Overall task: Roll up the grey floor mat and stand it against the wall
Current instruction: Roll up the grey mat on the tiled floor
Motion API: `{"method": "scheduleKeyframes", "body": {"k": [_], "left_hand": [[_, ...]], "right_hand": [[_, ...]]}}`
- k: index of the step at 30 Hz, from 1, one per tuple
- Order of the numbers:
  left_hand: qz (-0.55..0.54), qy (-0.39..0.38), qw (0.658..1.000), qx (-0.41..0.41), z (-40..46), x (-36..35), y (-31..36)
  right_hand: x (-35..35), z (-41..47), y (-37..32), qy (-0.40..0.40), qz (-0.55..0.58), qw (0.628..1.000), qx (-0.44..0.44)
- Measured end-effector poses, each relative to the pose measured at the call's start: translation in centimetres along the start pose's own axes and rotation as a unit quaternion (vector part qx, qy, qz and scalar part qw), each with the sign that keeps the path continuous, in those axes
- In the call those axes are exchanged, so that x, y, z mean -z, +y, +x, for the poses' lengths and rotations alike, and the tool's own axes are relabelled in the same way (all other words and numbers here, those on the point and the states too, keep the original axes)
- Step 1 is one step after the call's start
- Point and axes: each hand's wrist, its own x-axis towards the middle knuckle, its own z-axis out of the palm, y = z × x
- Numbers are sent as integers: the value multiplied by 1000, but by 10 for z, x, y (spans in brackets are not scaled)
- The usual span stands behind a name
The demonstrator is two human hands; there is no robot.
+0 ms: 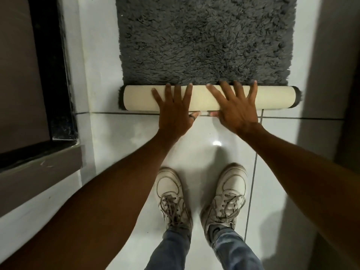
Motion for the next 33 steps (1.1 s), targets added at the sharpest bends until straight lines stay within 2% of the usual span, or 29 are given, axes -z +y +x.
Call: {"method": "scheduleKeyframes", "body": {"k": [6,12,16,19,20,22,25,27,28,30,33], "left_hand": [[28,-24,999,-5,20,26,-6],[45,-99,992,-70,0,42,-9],[-15,-213,970,-115,-18,36,-9],[-81,-339,930,-114,-34,22,-4],[-81,-362,922,-113,-41,15,-1],[-52,-359,926,-108,-57,4,7],[-23,-310,946,-95,-75,-1,15],[-46,-289,952,-93,-74,0,13],[-66,-286,952,-91,-72,2,11],[-93,-249,960,-89,-60,8,9],[-70,-151,983,-78,-49,16,17]], "right_hand": [[27,17,10,-22,25,999,1],[44,8,9,-180,92,979,15],[38,-7,7,-302,175,937,17],[27,-22,-2,-411,215,886,12],[21,-29,-5,-425,217,879,7],[6,-49,-11,-391,190,901,-9],[-20,-100,-22,-183,151,971,-23],[-40,-139,-33,-31,169,985,-33],[-47,-153,-38,5,163,986,-31],[-54,-165,-44,22,132,991,-15],[-49,-145,-45,17,99,995,-8]]}}
